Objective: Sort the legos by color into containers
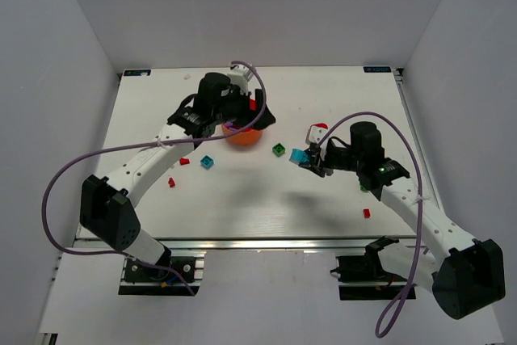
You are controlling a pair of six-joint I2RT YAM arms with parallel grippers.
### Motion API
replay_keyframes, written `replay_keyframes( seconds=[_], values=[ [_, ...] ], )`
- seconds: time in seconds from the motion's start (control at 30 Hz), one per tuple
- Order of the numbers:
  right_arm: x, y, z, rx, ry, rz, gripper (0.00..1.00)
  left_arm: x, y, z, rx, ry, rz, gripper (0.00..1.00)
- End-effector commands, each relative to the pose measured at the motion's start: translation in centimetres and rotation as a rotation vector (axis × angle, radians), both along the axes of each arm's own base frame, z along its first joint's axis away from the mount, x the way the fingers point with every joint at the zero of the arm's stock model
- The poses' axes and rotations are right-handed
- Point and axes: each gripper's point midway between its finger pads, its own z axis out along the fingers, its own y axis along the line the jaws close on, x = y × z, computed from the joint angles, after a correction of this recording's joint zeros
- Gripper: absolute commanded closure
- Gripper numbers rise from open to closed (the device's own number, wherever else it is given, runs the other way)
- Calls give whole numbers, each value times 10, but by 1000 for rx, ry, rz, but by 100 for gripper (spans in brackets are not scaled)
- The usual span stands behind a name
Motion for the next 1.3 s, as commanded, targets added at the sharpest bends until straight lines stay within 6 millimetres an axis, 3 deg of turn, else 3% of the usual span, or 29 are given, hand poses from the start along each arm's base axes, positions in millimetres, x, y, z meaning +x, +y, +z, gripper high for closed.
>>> replay_keyframes(
  seconds=[0.0, 0.07, 0.23, 0.5, 0.87, 1.0, 1.07, 1.13, 1.17, 1.2, 1.27],
  values=[
    [4, 15, 30, 51, -86, 83, 100, -52, -28, 2, -193, 138, -225, 15],
    [7, 15, 31, 51, -90, 71, 100, -62, -32, -6, -230, 179, -256, 10],
    [12, 18, 31, 46, -89, 47, 100, -82, -48, -17, -287, 267, -351, 12],
    [17, 31, 35, 42, -75, 50, 100, -90, -61, -21, -374, 306, -413, 14],
    [16, 44, 44, 64, -79, 54, 100, -90, -69, -40, -344, 366, -404, 22],
    [16, 43, 43, 62, -78, 47, 100, -90, -70, -47, -341, 383, -405, 29],
    [15, 43, 42, 61, -77, 46, 100, -90, -70, -47, -345, 387, -403, 44],
    [15, 43, 42, 61, -79, 44, 100, -90, -71, -47, -348, 388, -405, 50],
    [15, 42, 42, 62, -79, 43, 100, -89, -72, -45, -350, 383, -410, 62],
    [15, 42, 40, 60, -73, 40, 100, -89, -72, -45, -348, 387, -409, 67],
    [15, 42, 40, 60, -74, 34, 89, -87, -72, -42, -346, 372, -401, 77]
  ],
)
